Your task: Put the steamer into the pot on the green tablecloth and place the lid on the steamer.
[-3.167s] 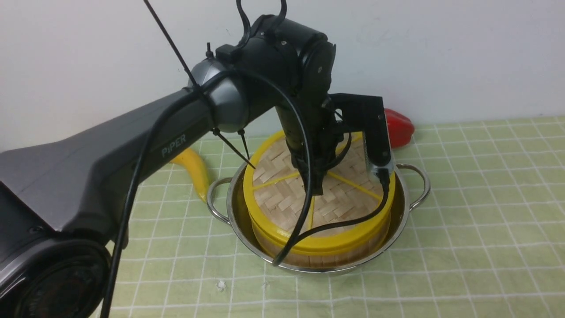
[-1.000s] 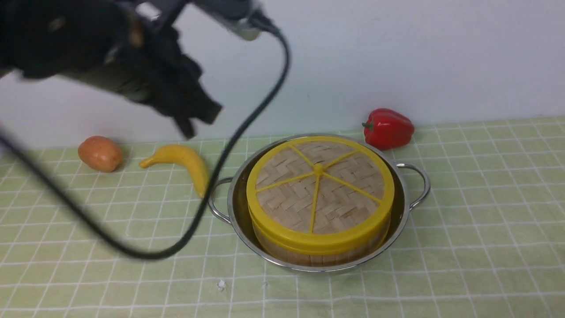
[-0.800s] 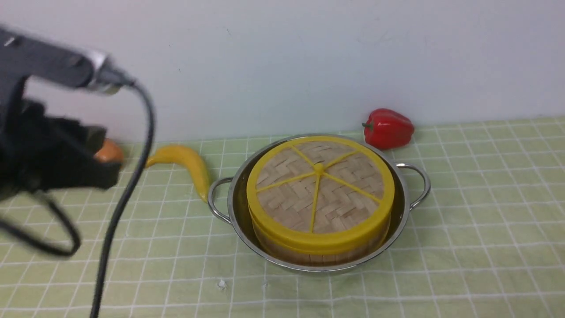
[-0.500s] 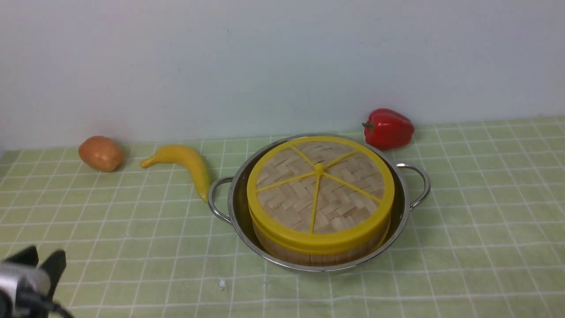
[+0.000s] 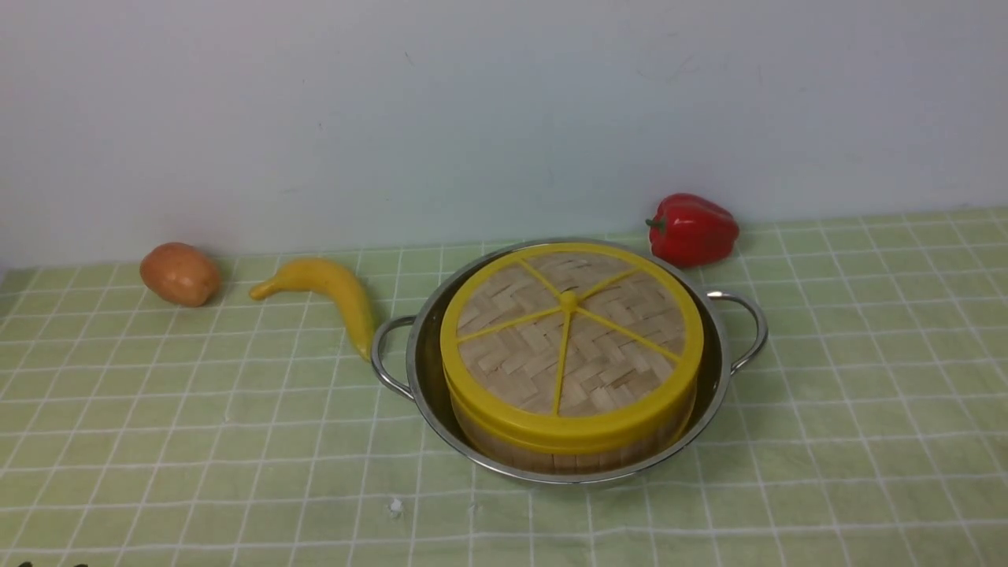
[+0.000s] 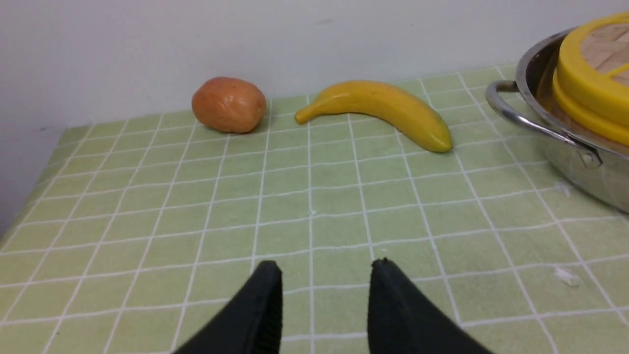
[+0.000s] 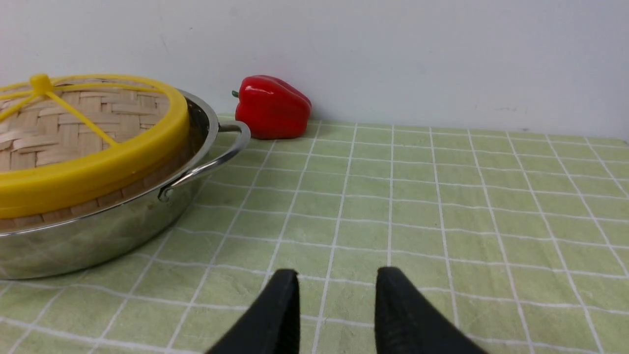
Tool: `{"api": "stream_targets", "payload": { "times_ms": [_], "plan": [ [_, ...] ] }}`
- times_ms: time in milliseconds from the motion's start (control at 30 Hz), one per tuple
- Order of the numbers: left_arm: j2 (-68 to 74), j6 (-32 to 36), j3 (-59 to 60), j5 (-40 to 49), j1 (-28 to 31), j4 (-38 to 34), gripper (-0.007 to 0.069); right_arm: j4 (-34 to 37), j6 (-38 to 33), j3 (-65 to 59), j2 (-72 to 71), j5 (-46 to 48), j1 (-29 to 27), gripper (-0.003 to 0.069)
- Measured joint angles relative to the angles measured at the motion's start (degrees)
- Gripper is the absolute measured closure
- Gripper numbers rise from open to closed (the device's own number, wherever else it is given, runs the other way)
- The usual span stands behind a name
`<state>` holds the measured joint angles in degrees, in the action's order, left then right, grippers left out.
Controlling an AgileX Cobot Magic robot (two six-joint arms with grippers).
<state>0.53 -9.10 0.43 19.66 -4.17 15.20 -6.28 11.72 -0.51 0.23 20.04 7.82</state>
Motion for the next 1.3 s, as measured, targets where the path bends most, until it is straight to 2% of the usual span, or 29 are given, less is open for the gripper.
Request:
{"api": "stream_targets", "payload": {
  "times_ms": [1300],
  "plan": [
    [-0.5,-0.9,0.0,1.1,0.0,0.4,0.0382,0.0,0.0,0.0,0.0,0.0,0.0,0.0417]
  ]
}}
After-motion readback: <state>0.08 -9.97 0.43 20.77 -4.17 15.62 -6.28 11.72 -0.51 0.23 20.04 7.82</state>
